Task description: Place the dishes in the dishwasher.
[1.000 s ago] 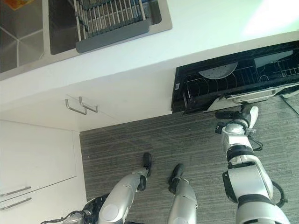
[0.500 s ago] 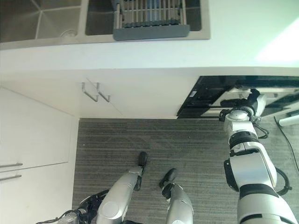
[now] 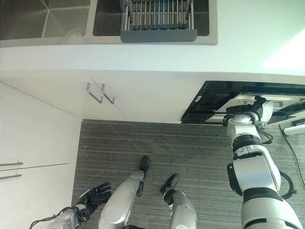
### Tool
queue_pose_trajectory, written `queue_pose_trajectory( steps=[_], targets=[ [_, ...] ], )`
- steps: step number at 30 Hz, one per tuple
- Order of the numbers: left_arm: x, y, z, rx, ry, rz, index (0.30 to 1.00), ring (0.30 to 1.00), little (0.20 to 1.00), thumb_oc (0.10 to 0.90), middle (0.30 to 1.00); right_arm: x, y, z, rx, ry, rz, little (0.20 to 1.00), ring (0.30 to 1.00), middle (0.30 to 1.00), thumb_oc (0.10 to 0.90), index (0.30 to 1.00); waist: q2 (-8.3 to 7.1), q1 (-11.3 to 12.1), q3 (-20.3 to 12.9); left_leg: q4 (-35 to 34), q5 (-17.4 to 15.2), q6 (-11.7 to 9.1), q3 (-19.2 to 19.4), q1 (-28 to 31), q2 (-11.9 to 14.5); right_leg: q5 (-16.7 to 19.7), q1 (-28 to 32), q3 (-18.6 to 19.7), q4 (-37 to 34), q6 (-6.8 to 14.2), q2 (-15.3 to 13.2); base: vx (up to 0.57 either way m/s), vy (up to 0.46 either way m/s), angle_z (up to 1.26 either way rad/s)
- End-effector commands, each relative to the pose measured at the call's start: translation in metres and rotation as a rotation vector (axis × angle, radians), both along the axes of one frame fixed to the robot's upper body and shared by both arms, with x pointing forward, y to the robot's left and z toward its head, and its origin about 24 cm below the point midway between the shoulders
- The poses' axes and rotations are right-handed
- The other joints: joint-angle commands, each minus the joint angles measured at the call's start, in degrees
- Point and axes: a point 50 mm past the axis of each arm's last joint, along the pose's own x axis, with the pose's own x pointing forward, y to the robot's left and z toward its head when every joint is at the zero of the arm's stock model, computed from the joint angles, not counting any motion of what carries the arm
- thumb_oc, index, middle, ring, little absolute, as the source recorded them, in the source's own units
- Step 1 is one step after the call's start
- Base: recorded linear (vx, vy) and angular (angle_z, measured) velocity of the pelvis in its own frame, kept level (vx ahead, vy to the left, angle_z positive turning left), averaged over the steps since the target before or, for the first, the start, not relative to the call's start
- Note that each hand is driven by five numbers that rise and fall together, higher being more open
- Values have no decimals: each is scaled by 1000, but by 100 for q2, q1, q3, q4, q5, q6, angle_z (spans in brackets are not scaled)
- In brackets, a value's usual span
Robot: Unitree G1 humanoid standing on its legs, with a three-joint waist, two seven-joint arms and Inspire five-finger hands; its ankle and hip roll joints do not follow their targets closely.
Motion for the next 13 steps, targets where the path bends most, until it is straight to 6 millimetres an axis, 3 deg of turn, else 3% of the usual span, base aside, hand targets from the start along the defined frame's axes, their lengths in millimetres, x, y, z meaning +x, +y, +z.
queue_pose_trajectory(
  steps=[1,6,8,9,10,11,12,13],
  targets=[
    [-11,5,3,-47,-45,-32,900,900,900,800,900,22,38,88,-244,-382,252,900,900,900,800,900,-345,99,-692,1072,-1425,-169,271,-77,85,-133,329,509,-118,653,-186,-105,-19,-17],
    [-18,-12,-3,-125,-32,-55,900,900,900,800,900,-9,43,-10,-140,-212,284,900,900,900,800,900,-250,-325,-907,1072,-1387,-152,499,62,193,-70,326,607,-118,599,-217,-173,4,-19],
    [-22,-14,-5,-123,-18,-80,900,900,900,800,900,-20,47,-34,-120,-166,284,900,900,900,800,900,-243,-441,-968,1072,-1418,-166,567,117,232,-85,337,649,-118,598,-211,-110,-32,-17],
    [-25,-14,-6,-129,-9,-91,900,900,900,800,900,-31,47,-51,-118,-128,292,900,900,900,800,900,-235,-538,-1018,1072,-1436,-181,620,152,272,-96,347,673,-118,599,-210,-153,-61,-31],
    [-32,-16,-9,-141,11,-105,900,900,900,800,900,-54,44,-83,-86,-47,289,900,900,900,800,900,-215,-703,-1115,1072,-1457,-214,718,229,337,-110,377,707,-118,615,-217,-131,-54,-30],
    [-33,-16,-10,-139,16,-106,900,900,900,800,900,-60,43,-90,-74,-27,285,900,900,900,800,900,-210,-736,-1143,1072,-1460,-223,739,245,352,-115,382,717,-118,618,-218,-157,-89,-34],
    [-38,-14,-12,-117,38,-108,900,900,900,800,900,-83,41,-118,-35,53,266,900,900,900,800,900,-187,-884,-1259,1072,-1475,-263,816,321,409,-132,409,762,-118,635,-218,-93,-64,-38],
    [-40,-13,-13,-113,47,-106,900,900,900,800,900,-90,40,-126,-28,71,264,900,900,900,800,900,-182,-930,-1290,1072,-1475,-276,838,345,425,-131,419,772,-118,639,-218,-108,-74,-47]
  ],
)
